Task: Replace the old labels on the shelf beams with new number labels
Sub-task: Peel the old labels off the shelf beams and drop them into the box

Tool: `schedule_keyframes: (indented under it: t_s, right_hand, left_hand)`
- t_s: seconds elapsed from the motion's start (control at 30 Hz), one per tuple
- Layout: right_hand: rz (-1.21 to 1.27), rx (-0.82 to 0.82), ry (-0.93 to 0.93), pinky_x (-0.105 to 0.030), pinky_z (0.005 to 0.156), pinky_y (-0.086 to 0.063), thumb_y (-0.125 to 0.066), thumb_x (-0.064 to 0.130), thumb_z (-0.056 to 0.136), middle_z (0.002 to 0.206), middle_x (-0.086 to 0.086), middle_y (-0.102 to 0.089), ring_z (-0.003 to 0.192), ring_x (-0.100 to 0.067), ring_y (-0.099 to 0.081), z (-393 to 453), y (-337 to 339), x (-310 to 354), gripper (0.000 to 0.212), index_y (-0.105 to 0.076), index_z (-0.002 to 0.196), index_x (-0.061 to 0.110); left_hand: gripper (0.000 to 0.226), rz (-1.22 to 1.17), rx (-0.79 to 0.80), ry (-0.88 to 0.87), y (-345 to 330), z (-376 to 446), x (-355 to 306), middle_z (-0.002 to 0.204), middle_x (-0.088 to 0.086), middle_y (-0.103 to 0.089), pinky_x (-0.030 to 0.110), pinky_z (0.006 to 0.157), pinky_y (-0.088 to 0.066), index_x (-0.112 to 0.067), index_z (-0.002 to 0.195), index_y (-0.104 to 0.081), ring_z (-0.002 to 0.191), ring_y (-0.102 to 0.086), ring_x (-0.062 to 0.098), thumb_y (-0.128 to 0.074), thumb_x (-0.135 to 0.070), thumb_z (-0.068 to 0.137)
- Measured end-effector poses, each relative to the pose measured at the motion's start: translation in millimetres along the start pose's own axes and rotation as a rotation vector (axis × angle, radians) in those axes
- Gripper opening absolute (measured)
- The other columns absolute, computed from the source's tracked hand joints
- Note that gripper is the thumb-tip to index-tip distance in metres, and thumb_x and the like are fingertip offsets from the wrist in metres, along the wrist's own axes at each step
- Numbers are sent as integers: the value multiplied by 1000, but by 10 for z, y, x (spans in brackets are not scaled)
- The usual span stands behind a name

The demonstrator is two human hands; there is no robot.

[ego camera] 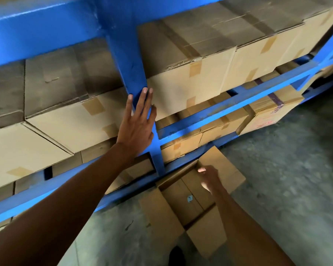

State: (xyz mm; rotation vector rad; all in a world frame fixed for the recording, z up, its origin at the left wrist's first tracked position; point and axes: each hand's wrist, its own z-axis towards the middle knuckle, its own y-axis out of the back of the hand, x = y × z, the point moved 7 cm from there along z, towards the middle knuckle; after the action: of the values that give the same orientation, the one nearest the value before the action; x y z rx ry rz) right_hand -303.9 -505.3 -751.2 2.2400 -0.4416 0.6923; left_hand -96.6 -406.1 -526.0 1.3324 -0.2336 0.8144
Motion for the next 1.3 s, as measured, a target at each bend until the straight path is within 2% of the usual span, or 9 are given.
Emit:
schedule_keyframes:
  t_s: [0.23, 0.4, 0.57, 0.7, 0.8, 0.93, 1.07, 1.2, 1.3]
  right_hand:
    - [4, -86, 419, -38, 90, -50, -55, 20, 86, 114, -8, -67, 105, -26, -62, -721, 36, 1350, 24, -66, 107, 13]
    - [150, -217, 776, -45, 71, -54, -57, 17, 83, 79, -18, -71, 79, -36, -67, -1698, -45, 2604, 13, -69, 86, 14]
    - [293, -363, 1101, -33, 69, -49, -45, 38, 80, 79, -6, -71, 73, -23, -65, -2923, -318, 3524, 36, -65, 102, 17]
    - [273, -452, 1268, -29, 86, -43, -53, 24, 86, 104, -6, -61, 97, -20, -57, -3575, -707, 3930, 47, -45, 132, 16]
    - [157, -549, 1290, -33, 98, -37, -49, 23, 90, 132, -12, -45, 120, -23, -42, -3886, -1036, 4127, 57, -28, 143, 16]
    - [61, -608, 1175, -40, 110, -25, -45, 20, 92, 150, -17, -26, 136, -30, -26, -4117, -1415, 4306, 60, -19, 146, 10]
    - [96, -568, 1065, -44, 115, -21, -44, 13, 92, 158, -14, -4, 143, -33, -15, -4163, -1687, 4368, 66, -9, 148, 10]
    - [156, -592, 1018, -40, 112, -28, -47, 9, 91, 159, -10, -6, 142, -30, -18, -4160, -1737, 4377, 63, -17, 147, 11]
    - [247, -635, 1011, -39, 108, -34, -52, 10, 88, 150, -10, -26, 134, -26, -31, -4174, -1659, 4363, 48, -40, 134, 12]
  left_hand:
    - [73, -315, -56, 47, 407, -685, 434, 148, 28, -28, 55, 111, -20, -4, 132, -47, 138, -26, 41, -67, -25, 65]
    - [77, -241, -117, 114, 771, -1238, 1435, 147, 27, -31, 57, 109, -24, -1, 131, -48, 136, -29, 41, -73, -26, 63]
    - [78, -201, -245, 176, 1044, -1948, 2502, 151, 27, -21, 52, 116, -14, 1, 140, -33, 141, -14, 40, -61, -23, 72]
    - [84, -182, -265, 275, 1086, -2400, 3171, 154, 25, -14, 46, 117, -4, -2, 146, -19, 143, -5, 34, -54, -26, 74]
    - [87, -156, -191, 361, 977, -2655, 3560, 156, 22, -5, 47, 118, 0, -5, 148, -11, 145, 1, 33, -56, -25, 76]
    - [98, -190, -54, 404, 711, -2905, 3886, 157, 19, 7, 46, 117, 7, -14, 146, 13, 145, 9, 32, -58, -37, 82]
    - [100, -220, -45, 371, 626, -2912, 3940, 158, 16, -4, 45, 116, 4, -18, 143, 21, 145, -2, 30, -53, -47, 82]
    - [101, -241, -61, 384, 630, -2877, 3913, 156, 17, -10, 49, 116, 2, -17, 147, 11, 144, -6, 33, -52, -55, 79]
    - [100, -236, -74, 386, 618, -2860, 3903, 155, 19, -14, 52, 116, -1, -15, 148, 5, 143, -9, 36, -54, -55, 78]
